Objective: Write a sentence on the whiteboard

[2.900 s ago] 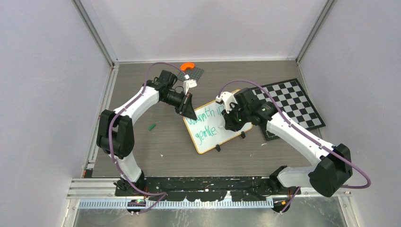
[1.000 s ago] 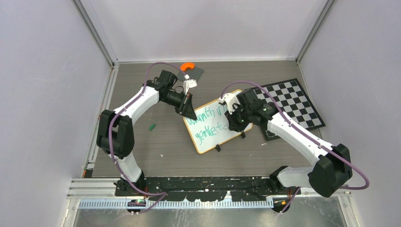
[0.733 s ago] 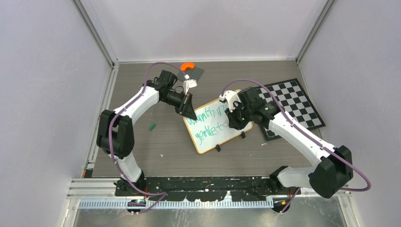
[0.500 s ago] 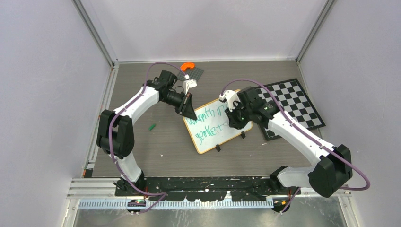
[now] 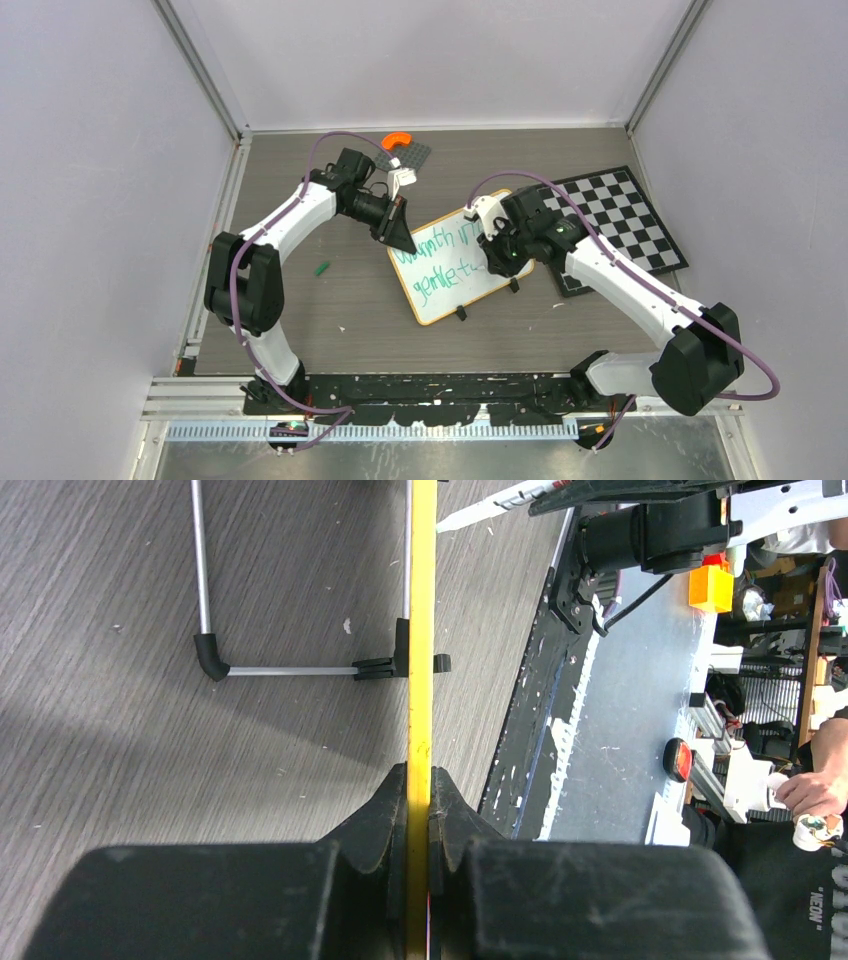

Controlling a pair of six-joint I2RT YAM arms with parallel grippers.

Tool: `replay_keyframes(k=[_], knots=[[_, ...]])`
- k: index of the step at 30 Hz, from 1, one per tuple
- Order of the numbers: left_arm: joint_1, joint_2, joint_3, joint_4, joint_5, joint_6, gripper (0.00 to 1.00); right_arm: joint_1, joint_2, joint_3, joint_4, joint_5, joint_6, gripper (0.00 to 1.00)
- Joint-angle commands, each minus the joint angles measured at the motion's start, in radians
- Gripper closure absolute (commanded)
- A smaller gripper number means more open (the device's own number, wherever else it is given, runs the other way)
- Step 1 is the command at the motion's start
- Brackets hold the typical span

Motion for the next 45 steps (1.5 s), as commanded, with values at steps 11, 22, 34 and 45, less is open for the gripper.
replay_keyframes(k=[11,22,34,45], knots=[[-0.010,-0.030,0.021,-0.013,-0.015,0.014,1.00,-0.003,0.011,0.066,0.061,0.014,0.030,1.00],[-0.010,-0.033,0.012,-0.012,-0.015,0.015,1.00,0.004,-0.019,0.038,0.064,-0.054,0.046,1.00],[-0.010,-0.035,0.014,-0.012,-0.009,0.017,1.00,-0.072,-0.068,0.050,-0.007,-0.191,0.056,1.00],[-0.010,-0.039,0.012,-0.010,-0.006,0.016,1.00,-0.103,-0.086,0.019,0.019,-0.114,0.067,1.00]])
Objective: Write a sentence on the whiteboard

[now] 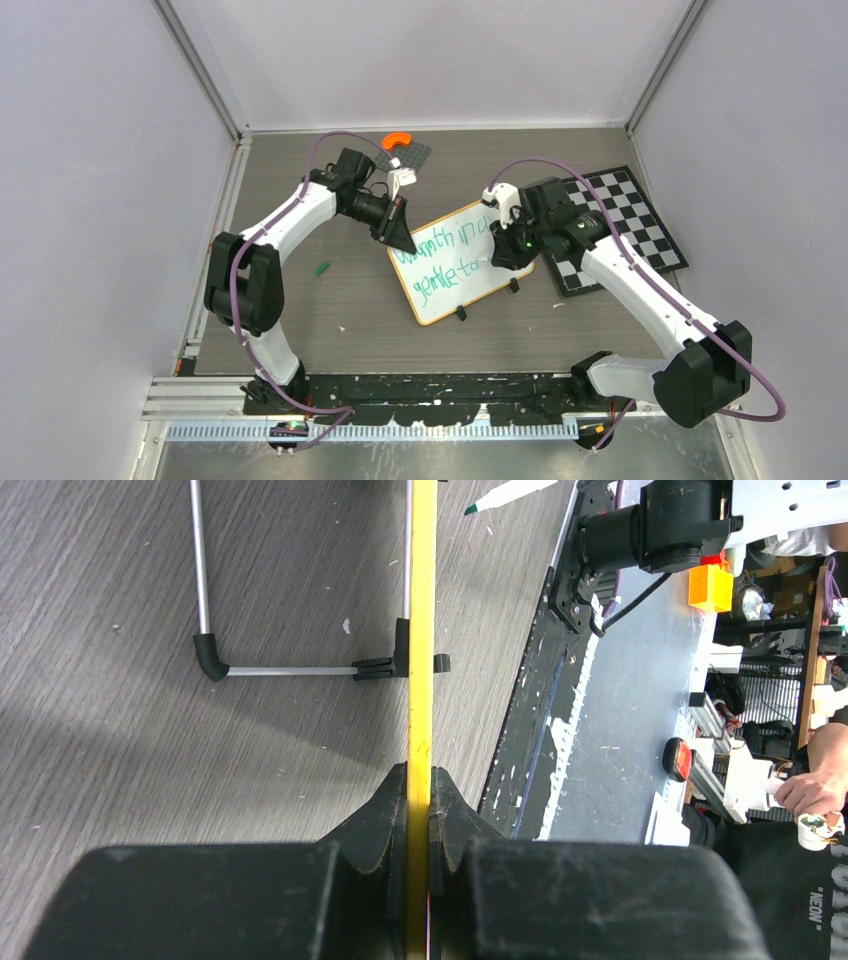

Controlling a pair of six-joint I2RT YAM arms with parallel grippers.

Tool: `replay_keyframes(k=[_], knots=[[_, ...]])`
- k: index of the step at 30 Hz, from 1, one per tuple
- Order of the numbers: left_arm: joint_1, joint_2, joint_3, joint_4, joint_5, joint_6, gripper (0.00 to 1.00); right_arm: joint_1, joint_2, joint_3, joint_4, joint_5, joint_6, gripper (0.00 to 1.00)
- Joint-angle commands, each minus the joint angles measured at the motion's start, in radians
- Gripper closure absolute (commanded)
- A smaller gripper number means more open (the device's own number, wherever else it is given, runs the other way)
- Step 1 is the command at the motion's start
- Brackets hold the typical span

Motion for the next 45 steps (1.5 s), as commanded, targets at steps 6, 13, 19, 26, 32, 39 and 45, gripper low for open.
replay_keyframes(k=[6,13,19,26,32,39,45], knots=[[-0.010,-0.041,0.010,-0.010,-0.009,0.016,1.00,-0.003,-0.014,-0.016,0.054,0.070,0.013,1.00],[-0.010,-0.039,0.010,-0.007,-0.010,0.014,1.00,-0.002,0.002,-0.021,0.089,0.058,0.023,1.00],[-0.009,-0.040,0.009,-0.008,-0.013,0.014,1.00,-0.002,0.028,-0.018,0.105,0.067,0.019,1.00],[-0.010,-0.040,0.007,-0.008,-0.014,0.013,1.00,-0.002,0.031,-0.021,0.116,0.129,0.038,1.00],[-0.010,-0.032,0.011,-0.006,-0.012,0.013,1.00,-0.001,0.023,-0.038,0.090,0.132,0.037,1.00],[-0.010,-0.029,0.013,-0.006,-0.011,0.013,1.00,-0.001,0.045,-0.048,0.048,0.086,-0.004,1.00],[-0.010,-0.032,0.012,-0.007,-0.013,0.013,1.00,-0.002,0.064,-0.025,0.027,0.140,-0.037,1.00]])
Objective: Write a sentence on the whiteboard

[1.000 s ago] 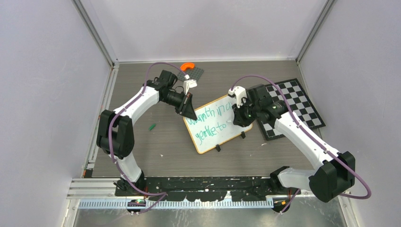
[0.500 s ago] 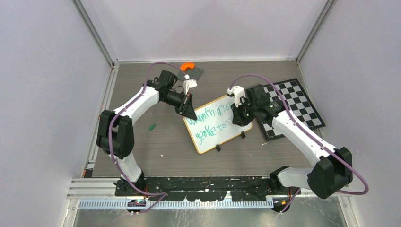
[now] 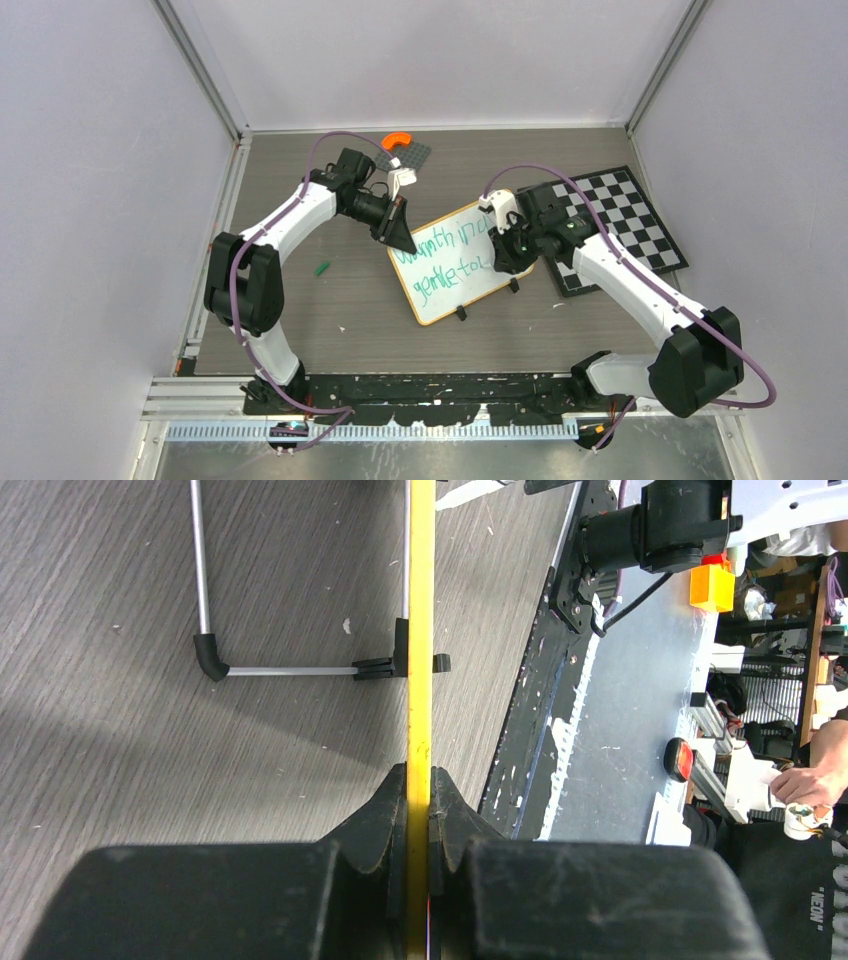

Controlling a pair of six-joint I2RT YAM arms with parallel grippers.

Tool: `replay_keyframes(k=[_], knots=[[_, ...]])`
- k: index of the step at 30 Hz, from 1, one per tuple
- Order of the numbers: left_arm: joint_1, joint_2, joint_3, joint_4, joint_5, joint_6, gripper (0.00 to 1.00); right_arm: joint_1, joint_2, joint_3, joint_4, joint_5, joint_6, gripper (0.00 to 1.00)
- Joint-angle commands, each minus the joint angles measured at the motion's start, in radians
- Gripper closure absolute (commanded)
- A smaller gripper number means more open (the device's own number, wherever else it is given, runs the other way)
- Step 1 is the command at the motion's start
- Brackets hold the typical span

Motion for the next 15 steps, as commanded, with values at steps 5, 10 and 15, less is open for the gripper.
replay_keyframes(k=[5,10,15], knots=[[-0.008,-0.028,0.011,-0.007,-0.010,0.014,1.00,-0.004,-0.010,0.042,0.041,0.123,-0.021,1.00],[-0.008,-0.030,0.008,-0.010,-0.008,0.020,1.00,-0.007,-0.033,0.049,0.076,0.121,0.007,1.00],[-0.008,-0.028,0.011,-0.010,-0.005,0.019,1.00,-0.009,-0.043,0.055,0.101,0.106,0.033,1.00]])
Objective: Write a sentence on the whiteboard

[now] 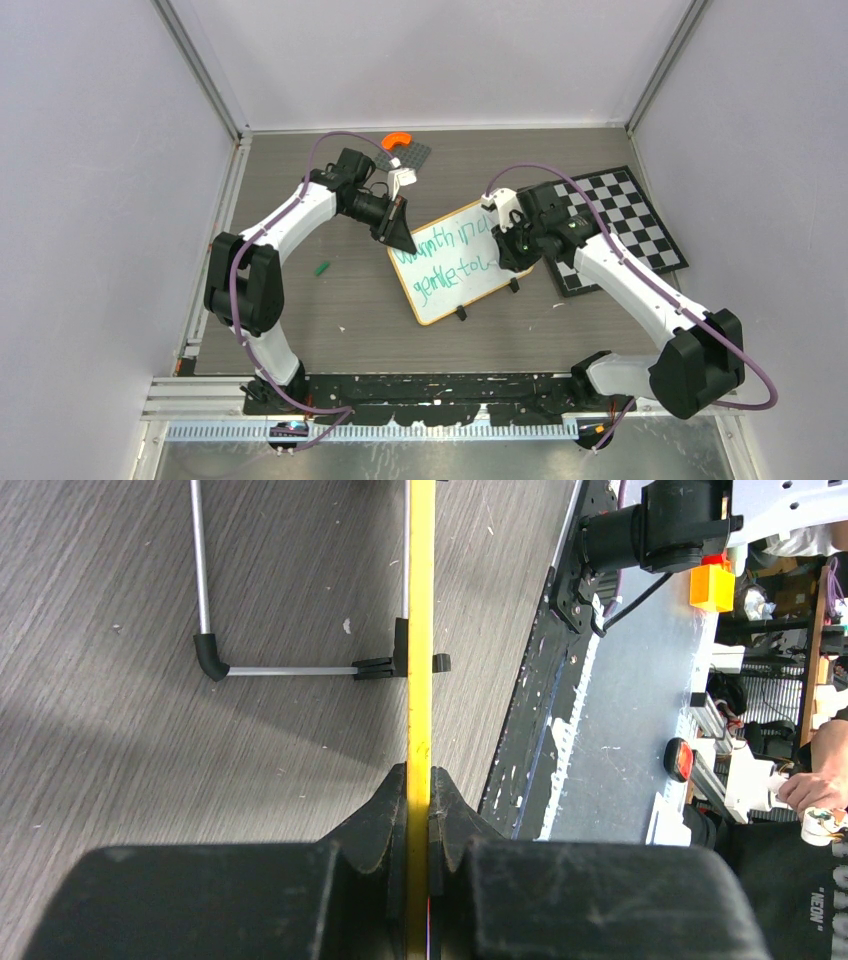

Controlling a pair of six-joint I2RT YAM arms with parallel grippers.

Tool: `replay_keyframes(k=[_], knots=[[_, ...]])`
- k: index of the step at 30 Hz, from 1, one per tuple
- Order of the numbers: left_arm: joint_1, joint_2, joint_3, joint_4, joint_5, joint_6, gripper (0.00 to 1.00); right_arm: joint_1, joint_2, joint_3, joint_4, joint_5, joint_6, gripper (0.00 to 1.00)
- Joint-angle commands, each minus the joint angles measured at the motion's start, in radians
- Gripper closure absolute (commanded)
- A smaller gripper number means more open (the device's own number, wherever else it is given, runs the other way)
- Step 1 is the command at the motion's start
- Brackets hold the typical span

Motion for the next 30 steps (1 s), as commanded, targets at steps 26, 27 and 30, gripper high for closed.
replay_keyframes(k=[26,27,30], knots=[[-0.008,-0.035,0.012,-0.019,-0.008,0.025,1.00,-0.060,-0.024,-0.004,0.108,-0.055,0.050,1.00],[-0.008,-0.036,0.011,-0.019,-0.009,0.025,1.00,-0.060,-0.019,-0.006,0.102,-0.051,0.044,1.00],[-0.008,-0.036,0.009,-0.019,-0.010,0.027,1.00,-0.060,-0.006,-0.011,0.081,-0.049,0.026,1.00]])
